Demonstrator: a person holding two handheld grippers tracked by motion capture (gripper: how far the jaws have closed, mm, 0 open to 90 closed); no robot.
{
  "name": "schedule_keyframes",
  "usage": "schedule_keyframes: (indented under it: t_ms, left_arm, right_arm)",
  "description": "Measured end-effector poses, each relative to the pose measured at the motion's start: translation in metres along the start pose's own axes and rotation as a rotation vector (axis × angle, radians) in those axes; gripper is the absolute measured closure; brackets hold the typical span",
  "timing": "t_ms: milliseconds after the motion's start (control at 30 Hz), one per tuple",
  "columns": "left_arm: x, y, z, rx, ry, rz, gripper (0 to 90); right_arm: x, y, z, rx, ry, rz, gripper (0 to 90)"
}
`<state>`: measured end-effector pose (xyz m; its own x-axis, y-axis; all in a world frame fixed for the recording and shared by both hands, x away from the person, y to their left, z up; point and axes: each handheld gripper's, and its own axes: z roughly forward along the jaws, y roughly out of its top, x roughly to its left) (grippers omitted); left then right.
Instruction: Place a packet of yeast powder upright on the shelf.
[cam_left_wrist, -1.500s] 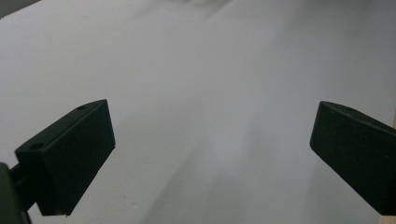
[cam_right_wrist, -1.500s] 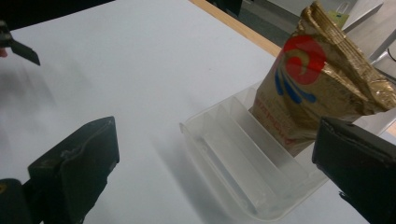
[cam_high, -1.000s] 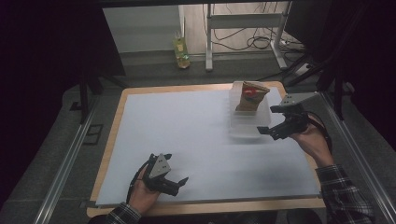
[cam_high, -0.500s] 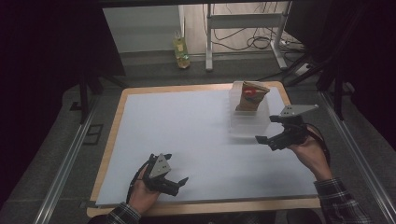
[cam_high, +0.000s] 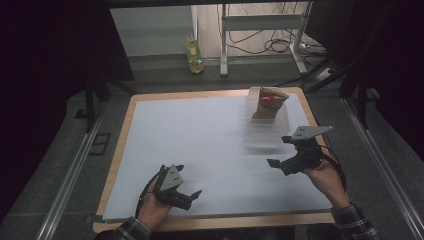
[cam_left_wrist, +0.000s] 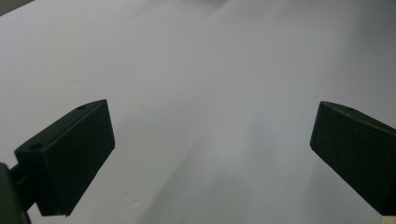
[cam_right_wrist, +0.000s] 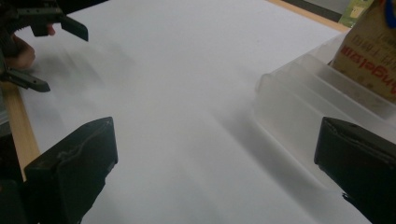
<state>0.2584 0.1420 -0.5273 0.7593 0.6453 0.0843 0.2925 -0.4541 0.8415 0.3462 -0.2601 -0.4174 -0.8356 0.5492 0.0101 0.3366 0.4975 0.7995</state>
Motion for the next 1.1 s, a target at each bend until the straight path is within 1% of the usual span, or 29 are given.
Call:
schedule_keyframes:
  t_ms: [167, 267, 333, 400, 567, 633, 767, 900, 1100]
  left_arm:
    - [0.000, 0.000, 0.000, -0.001, -0.001, 0.000, 0.2]
    - [0.000, 0.000, 0.000, 0.000, 0.000, 0.002, 0.2]
    - [0.000, 0.000, 0.000, 0.000, -0.001, 0.001, 0.2]
    - [0.000, 0.000, 0.000, 0.005, -0.001, 0.004, 0.2]
    - [0.000, 0.000, 0.000, 0.005, 0.000, 0.007, 0.2]
    - [0.000, 0.000, 0.000, 0.005, 0.001, 0.007, 0.2]
    - [0.000, 0.000, 0.000, 0.004, 0.000, 0.007, 0.2]
    - [-0.001, 0.000, 0.000, 0.004, 0.000, 0.008, 0.2]
    - [-0.001, 0.000, 0.001, 0.014, -0.003, 0.014, 0.2]
  right_arm:
    - [0.008, -0.007, 0.007, 0.012, 0.010, -0.001, 0.0]
    - [0.014, -0.012, 0.012, 0.019, 0.006, -0.016, 0.0]
    - [0.017, -0.014, 0.014, 0.017, 0.000, -0.035, 0.0]
    - [0.021, -0.017, 0.016, 0.013, -0.007, -0.042, 0.0]
    - [0.029, -0.025, 0.022, -0.005, 0.016, -0.028, 0.0]
    - [0.030, -0.028, 0.024, -0.008, 0.012, -0.029, 0.0]
    - [0.034, -0.035, 0.028, -0.006, 0.020, -0.023, 0.0]
    - [0.039, -0.042, 0.034, 0.002, 0.020, -0.029, 0.0]
    - [0.045, -0.050, 0.044, 0.017, 0.028, -0.026, 0.0]
